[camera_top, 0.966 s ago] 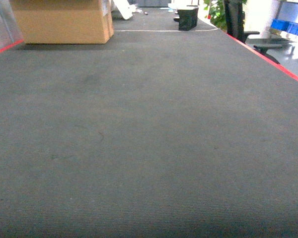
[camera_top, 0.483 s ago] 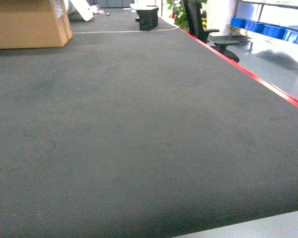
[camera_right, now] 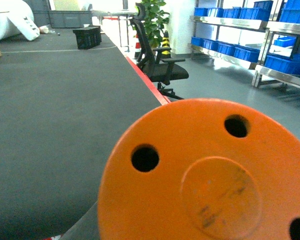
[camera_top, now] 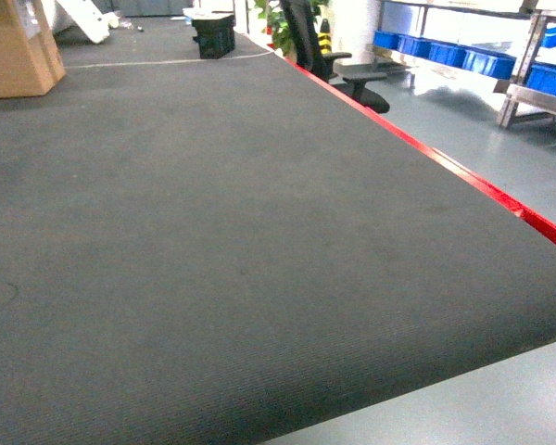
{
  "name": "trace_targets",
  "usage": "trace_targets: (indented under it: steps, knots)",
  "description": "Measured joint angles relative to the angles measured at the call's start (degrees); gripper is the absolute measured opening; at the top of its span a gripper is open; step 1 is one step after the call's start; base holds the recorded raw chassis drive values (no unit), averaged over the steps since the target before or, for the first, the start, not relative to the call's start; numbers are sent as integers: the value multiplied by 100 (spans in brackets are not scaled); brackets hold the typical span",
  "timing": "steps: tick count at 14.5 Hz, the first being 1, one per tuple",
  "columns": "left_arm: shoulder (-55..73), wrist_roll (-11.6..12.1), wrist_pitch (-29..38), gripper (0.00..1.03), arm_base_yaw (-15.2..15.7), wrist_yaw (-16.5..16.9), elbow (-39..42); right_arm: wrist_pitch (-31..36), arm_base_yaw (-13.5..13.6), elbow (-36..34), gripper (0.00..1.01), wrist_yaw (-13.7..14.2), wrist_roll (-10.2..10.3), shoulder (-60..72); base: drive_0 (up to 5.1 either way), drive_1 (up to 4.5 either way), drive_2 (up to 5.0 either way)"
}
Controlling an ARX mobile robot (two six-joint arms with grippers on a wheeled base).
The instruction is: Sort blue parts and orange caps into right shelf containers
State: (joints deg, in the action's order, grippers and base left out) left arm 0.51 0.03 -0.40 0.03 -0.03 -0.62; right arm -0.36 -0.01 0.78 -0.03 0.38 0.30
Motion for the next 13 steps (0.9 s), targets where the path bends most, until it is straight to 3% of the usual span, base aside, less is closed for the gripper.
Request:
trace_targets:
  steps: [13]
  knots:
    - [0,0,0,43,0,0,0,0,0,0,45,0,0,0,-148,-148,-148]
